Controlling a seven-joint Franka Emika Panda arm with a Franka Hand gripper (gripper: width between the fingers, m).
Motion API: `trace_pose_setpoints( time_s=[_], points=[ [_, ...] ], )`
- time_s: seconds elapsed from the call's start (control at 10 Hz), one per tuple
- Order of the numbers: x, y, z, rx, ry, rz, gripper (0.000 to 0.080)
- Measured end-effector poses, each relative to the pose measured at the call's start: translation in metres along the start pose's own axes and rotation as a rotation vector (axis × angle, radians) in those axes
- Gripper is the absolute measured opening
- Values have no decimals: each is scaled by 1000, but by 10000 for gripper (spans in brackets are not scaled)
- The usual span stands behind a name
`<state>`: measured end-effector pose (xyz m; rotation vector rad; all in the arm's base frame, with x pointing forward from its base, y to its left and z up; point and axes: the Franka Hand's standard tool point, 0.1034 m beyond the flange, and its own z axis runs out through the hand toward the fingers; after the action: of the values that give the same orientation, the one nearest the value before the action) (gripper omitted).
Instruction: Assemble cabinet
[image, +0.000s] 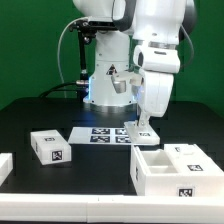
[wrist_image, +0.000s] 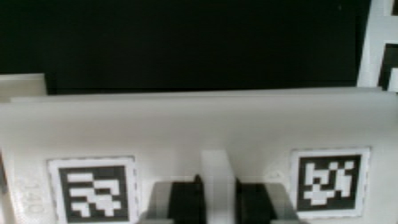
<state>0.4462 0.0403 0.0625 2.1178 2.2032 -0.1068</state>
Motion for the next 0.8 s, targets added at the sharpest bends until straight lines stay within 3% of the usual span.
trace_pose_setpoints(
  time_s=[0.3, 0.7, 0.8],
  points=[
    [1, 5, 6, 4, -4, 1, 64],
    [1, 19, 0, -6, -8, 4, 64],
    [-1, 21, -1, 2, -13, 6, 64]
  ],
)
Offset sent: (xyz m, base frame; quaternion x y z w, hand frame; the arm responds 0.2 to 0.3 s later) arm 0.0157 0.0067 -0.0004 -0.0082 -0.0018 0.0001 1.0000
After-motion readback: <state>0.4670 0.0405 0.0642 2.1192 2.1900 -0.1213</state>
